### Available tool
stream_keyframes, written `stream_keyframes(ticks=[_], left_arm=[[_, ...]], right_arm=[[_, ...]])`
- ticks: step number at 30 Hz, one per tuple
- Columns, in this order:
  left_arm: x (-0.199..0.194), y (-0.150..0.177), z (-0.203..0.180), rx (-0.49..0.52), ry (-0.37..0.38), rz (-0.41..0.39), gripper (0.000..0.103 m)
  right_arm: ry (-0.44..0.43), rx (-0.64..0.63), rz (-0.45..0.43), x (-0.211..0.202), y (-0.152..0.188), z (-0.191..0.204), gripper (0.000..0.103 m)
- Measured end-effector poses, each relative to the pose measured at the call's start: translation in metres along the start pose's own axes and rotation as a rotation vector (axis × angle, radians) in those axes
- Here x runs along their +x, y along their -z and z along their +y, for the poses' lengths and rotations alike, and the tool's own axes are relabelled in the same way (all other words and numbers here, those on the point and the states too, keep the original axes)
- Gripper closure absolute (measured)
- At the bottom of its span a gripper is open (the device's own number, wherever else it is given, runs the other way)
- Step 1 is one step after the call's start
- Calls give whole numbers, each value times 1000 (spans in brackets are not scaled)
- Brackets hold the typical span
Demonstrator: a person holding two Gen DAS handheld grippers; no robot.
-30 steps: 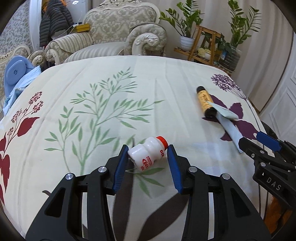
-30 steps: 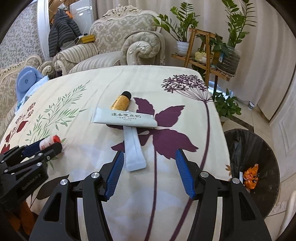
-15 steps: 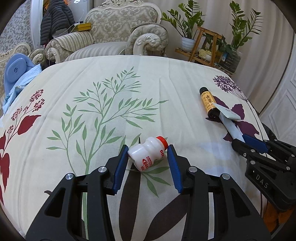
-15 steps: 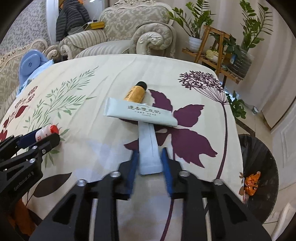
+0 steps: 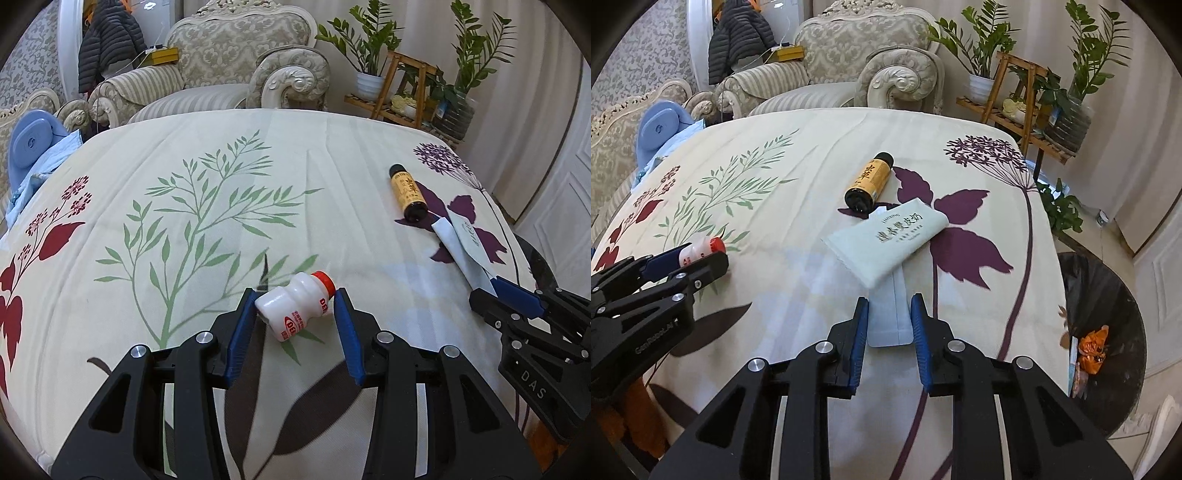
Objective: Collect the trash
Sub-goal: 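Lift the white strip with the right gripper while the left holds the bottle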
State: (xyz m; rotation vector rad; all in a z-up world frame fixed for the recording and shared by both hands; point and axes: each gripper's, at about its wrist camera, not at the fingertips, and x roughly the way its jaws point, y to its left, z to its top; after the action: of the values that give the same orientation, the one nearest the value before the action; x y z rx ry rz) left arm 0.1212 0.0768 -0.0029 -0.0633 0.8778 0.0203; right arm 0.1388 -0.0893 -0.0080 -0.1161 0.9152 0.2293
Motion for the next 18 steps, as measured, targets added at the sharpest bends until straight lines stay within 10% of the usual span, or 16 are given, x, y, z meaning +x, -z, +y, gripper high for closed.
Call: stream_keyframes(ticks=[18], left_arm=[[-21, 25, -6, 18, -13, -18, 61]], right_arm=[[-51, 18, -7, -22, 28, 9, 78]])
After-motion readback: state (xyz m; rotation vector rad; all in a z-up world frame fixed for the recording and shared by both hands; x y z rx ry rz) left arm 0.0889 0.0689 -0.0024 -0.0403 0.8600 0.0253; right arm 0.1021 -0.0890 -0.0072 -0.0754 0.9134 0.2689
